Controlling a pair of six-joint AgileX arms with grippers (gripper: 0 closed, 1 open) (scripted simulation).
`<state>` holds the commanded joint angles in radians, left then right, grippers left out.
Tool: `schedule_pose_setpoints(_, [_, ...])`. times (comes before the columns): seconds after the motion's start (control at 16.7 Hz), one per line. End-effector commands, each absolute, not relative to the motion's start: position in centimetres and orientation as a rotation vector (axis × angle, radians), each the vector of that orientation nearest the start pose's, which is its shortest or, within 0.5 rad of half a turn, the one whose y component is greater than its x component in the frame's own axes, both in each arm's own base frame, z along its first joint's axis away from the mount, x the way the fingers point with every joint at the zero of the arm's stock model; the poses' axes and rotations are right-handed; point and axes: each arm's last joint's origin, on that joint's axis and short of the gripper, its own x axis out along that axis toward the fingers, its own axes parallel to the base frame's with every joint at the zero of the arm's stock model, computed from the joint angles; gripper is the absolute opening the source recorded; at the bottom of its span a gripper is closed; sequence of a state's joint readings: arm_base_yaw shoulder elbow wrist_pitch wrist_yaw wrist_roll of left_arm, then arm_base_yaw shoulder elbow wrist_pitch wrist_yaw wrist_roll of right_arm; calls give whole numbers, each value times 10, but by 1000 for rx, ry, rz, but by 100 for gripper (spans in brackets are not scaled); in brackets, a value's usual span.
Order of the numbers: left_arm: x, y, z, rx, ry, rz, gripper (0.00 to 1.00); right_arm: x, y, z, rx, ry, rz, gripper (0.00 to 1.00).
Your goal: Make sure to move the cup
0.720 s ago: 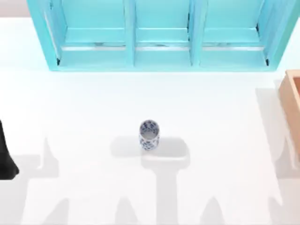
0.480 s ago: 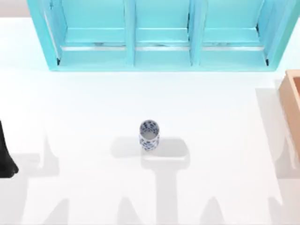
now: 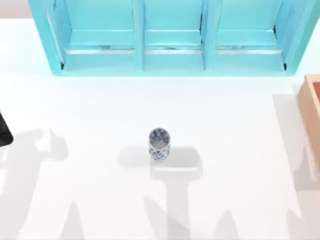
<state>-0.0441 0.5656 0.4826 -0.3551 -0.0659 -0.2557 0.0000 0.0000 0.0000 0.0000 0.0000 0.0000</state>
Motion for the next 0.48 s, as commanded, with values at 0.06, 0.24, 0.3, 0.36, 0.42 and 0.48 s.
schedule_pose_setpoints(0.06, [155,-7,248,-254,521,94,100,106,-1,160,0,0,0,100])
schedule_pose_setpoints(0.24, [209,-20,262,-300,807,148,100,106,-1,160,0,0,0,100])
schedule_pose_setpoints(0.3, [229,-27,263,-304,900,166,100,106,-1,160,0,0,0,100])
schedule_pose_setpoints(0.36, [248,-36,263,-302,988,183,100,106,-1,160,0,0,0,100])
schedule_pose_setpoints(0.42, [266,-47,261,-296,1070,196,100,106,-1,160,0,0,0,100])
schedule_pose_setpoints(0.48, [283,-58,259,-286,1144,207,100,106,-1,160,0,0,0,100])
